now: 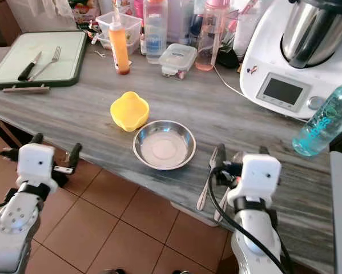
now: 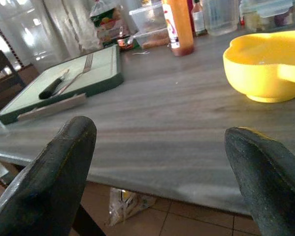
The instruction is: Setting the table
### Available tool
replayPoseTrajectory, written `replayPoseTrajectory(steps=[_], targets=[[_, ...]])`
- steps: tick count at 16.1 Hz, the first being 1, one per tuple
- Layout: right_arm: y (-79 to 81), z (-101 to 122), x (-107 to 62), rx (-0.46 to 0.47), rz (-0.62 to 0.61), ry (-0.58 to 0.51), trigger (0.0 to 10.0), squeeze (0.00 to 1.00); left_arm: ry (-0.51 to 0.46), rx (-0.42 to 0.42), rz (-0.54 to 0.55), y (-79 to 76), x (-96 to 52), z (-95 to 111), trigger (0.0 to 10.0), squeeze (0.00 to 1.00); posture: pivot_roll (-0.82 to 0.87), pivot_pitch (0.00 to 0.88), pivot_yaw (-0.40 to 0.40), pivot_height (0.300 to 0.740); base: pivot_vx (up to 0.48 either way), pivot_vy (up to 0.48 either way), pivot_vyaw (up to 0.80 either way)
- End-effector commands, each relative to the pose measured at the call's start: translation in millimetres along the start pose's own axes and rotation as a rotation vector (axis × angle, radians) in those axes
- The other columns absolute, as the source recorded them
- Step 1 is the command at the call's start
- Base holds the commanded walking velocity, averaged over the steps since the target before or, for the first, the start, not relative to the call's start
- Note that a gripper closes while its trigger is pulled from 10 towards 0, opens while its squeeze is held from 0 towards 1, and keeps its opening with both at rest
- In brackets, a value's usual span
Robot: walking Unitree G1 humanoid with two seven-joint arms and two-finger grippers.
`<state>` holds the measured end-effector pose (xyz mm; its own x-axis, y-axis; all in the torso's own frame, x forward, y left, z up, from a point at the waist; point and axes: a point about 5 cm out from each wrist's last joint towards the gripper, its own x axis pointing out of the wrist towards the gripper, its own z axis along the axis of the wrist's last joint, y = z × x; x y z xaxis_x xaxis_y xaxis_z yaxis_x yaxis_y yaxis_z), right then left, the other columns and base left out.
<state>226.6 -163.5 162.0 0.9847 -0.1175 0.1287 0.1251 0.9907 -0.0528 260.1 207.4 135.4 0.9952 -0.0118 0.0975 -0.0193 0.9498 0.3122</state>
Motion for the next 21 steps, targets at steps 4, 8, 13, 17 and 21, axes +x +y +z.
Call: replayPoseTrajectory(steps=[4, 8, 13, 17, 21], targets=[[1.2, -2.7, 7.2, 0.002, 0.020, -0.002, 10.0, 0.00, -0.015, 0.036, 0.026, 4.6, -4.2, 4.8, 10.0, 0.00, 0.19, 0.131, -0.078, 0.740, 0.000, 0.000, 0.00], [0.2, -3.1, 7.3, 0.007, 0.008, -0.010, 10.0, 0.00, -0.028, 0.013, 0.007, -1.3, 7.5, 10.8, 10.0, 0.00, 0.18, 0.122, -0.064, 0.740, 0.000, 0.000, 0.00], [-2.7, -3.6, 5.0, 0.005, -0.013, -0.014, 10.0, 0.00, -0.031, 0.004, -0.018, -3.0, 16.9, 11.0, 10.0, 0.00, 0.16, 0.115, -0.052, 0.740, 0.000, 0.000, 0.00], [-4.4, -3.7, 3.2, 0.002, -0.025, -0.015, 10.0, 0.00, -0.026, 0.002, -0.026, -4.4, 19.4, 9.2, 10.0, 0.00, 0.15, 0.115, -0.044, 0.740, 0.000, 0.000, 0.00], [-5.2, -3.4, 1.4, 0.002, -0.032, -0.014, 10.0, 0.00, -0.019, -0.015, -0.037, -7.7, 22.1, 8.9, 10.0, 0.00, 0.14, 0.116, -0.040, 0.740, -0.242, 0.000, 0.00]])
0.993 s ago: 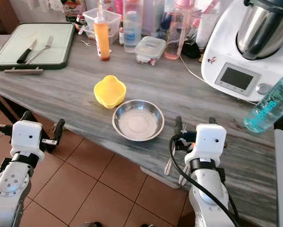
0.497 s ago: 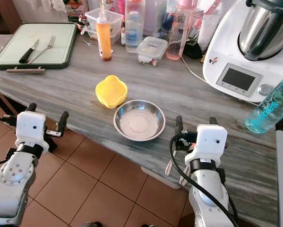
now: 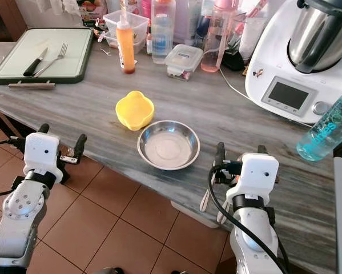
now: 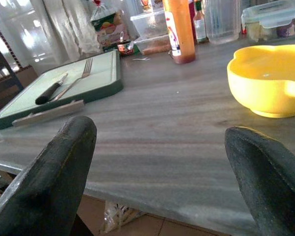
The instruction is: Setting the table
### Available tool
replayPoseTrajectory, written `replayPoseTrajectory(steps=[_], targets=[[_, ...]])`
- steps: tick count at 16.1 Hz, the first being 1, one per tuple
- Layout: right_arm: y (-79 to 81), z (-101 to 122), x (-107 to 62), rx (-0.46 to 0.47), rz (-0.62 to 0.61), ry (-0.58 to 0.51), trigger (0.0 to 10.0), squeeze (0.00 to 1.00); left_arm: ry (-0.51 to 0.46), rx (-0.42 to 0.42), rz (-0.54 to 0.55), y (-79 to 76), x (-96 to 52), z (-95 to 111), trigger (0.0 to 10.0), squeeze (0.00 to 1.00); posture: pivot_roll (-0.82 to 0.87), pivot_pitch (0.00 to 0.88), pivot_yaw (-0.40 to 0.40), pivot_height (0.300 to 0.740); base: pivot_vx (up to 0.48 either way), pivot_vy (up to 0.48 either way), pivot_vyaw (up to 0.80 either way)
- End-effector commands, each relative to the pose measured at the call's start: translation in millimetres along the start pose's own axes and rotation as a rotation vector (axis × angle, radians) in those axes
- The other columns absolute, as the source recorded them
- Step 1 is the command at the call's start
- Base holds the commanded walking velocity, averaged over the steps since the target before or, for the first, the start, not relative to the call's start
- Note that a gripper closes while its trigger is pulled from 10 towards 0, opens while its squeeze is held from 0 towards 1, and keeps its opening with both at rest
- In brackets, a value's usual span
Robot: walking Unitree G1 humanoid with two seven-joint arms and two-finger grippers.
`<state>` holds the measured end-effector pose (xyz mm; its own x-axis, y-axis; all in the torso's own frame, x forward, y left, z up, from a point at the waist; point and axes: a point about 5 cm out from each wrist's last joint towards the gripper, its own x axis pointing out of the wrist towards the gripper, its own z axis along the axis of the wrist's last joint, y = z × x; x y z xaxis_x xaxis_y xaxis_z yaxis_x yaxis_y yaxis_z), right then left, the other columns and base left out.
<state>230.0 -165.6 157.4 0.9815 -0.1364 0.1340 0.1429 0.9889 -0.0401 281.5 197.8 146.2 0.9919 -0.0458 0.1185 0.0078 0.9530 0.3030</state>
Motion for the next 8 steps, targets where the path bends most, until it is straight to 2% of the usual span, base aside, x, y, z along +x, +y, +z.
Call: replayPoseTrajectory(steps=[1, 8], targets=[[-4.7, 1.6, -1.8, -0.010, -0.016, -0.009, 10.0, 0.00, 0.014, -0.002, -0.014, -2.4, 0.0, -2.7, 10.0, 0.00, 0.14, 0.117, -0.039, 0.740, -0.251, 0.000, 0.00], [-5.5, 1.3, -4.3, -0.009, -0.026, -0.005, 10.0, 0.00, 0.024, -0.009, -0.030, -3.8, 0.7, -4.1, 10.0, 0.00, 0.13, 0.123, -0.034, 0.740, -0.292, 0.000, 0.00]])
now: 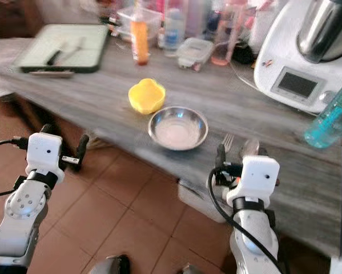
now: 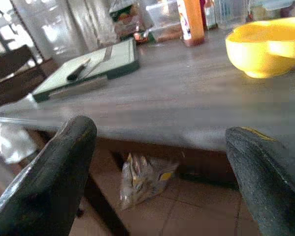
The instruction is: Setting the table
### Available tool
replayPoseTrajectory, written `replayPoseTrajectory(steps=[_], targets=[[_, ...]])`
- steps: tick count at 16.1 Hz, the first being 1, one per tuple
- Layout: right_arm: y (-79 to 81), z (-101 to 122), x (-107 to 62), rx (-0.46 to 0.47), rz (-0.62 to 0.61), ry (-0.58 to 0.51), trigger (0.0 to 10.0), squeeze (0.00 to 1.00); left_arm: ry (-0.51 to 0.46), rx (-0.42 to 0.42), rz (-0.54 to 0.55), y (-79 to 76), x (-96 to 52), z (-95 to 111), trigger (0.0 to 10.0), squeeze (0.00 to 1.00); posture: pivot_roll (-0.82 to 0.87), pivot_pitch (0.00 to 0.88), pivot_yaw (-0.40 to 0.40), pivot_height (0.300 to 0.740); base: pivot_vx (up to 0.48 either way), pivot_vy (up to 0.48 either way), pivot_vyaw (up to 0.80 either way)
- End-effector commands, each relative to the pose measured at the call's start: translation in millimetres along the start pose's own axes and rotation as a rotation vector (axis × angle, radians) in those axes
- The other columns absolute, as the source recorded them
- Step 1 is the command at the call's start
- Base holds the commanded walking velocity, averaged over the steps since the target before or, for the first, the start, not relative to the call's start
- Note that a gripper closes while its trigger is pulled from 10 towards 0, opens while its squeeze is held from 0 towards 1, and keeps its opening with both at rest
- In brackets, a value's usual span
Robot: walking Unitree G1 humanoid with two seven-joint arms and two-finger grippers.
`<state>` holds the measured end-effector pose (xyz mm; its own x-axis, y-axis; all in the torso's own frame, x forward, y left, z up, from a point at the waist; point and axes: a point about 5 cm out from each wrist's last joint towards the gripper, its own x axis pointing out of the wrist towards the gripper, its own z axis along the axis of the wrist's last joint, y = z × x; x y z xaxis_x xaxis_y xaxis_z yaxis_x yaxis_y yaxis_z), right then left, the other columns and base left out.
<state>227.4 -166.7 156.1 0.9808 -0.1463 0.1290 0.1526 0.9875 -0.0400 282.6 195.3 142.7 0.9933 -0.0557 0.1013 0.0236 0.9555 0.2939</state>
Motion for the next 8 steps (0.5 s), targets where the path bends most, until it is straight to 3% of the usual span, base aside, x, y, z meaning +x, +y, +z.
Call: replayPoseTrajectory(steps=[1, 8], targets=[[-4.9, 2.6, -1.7, -0.008, -0.019, -0.011, 10.0, 0.00, 0.012, 0.002, -0.021, -1.0, 0.4, -1.7, 10.0, 0.00, 0.13, 0.123, -0.034, 0.740, -0.326, 0.000, 0.00], [-8.5, 5.0, -3.4, -0.014, -0.043, -0.019, 10.0, 0.00, 0.011, -0.009, -0.036, -3.2, 6.3, 0.5, 10.0, 0.00, 0.11, 0.120, -0.025, 0.740, -0.328, 0.000, 0.00]])
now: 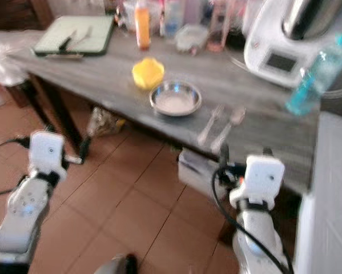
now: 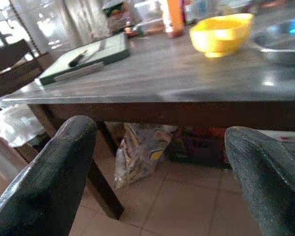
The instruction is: Setting the table
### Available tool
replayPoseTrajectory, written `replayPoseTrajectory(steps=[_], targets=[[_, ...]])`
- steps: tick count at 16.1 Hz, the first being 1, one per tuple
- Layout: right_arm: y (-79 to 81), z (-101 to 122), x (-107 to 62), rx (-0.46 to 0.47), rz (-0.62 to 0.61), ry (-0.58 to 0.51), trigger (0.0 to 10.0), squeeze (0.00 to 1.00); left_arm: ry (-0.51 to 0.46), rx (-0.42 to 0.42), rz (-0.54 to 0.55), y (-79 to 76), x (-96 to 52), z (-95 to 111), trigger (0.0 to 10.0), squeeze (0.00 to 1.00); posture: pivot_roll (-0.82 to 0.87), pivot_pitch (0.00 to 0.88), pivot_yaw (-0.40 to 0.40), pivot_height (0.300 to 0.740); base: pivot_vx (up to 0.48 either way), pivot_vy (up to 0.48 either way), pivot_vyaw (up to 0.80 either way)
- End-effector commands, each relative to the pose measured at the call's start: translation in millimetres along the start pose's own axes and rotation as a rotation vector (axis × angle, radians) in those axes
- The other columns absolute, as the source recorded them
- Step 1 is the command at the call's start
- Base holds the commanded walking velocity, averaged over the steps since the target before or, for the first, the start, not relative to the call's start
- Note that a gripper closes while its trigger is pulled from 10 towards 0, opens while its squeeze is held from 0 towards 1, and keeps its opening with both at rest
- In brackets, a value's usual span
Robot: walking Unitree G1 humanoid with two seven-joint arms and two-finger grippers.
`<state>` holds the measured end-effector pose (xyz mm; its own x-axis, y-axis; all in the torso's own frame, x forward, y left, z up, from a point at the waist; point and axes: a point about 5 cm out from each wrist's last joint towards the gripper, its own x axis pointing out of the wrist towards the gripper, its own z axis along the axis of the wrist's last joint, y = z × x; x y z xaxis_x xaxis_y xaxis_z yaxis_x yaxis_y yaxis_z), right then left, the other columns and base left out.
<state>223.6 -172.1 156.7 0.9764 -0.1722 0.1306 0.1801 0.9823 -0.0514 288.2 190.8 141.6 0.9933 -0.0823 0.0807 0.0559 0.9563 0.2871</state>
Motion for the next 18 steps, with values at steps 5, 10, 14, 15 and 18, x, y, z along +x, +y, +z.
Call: replayPoseTrajectory(steps=[5, 10, 14, 15, 18], targets=[[-3.7, 4.4, 0.0, -0.001, -0.025, -0.020, 10.0, 0.00, -0.001, 0.004, -0.013, 1.1, 1.9, 0.7, 10.0, 0.00, 0.12, 0.119, -0.023, 0.740, -0.332, 0.000, 0.00], [-4.7, 6.8, 0.5, -0.005, -0.040, -0.035, 10.0, 0.00, -0.012, 0.010, -0.018, 0.2, 4.1, 3.0, 10.0, 0.00, 0.12, 0.113, -0.018, 0.740, -0.332, 0.000, 0.00], [-12.3, 12.1, 0.9, -0.038, -0.079, -0.064, 10.0, 0.00, -0.025, 0.008, -0.031, -2.5, 7.6, 6.2, 10.0, 0.00, 0.11, 0.108, -0.018, 0.740, -0.334, 0.000, 0.00], [-14.3, 12.0, 1.3, -0.040, -0.081, -0.063, 10.0, 0.00, -0.031, 0.004, -0.038, -4.6, 9.8, 7.7, 10.0, 0.00, 0.11, 0.105, -0.019, 0.740, -0.326, 0.000, 0.00], [-12.9, 12.7, 1.5, -0.050, -0.077, -0.067, 10.0, 0.00, -0.075, -0.056, -0.095, -13.9, 17.8, 16.7, 10.0, 0.00, 0.10, 0.100, -0.025, 0.740, -0.099, 0.000, 0.00]])
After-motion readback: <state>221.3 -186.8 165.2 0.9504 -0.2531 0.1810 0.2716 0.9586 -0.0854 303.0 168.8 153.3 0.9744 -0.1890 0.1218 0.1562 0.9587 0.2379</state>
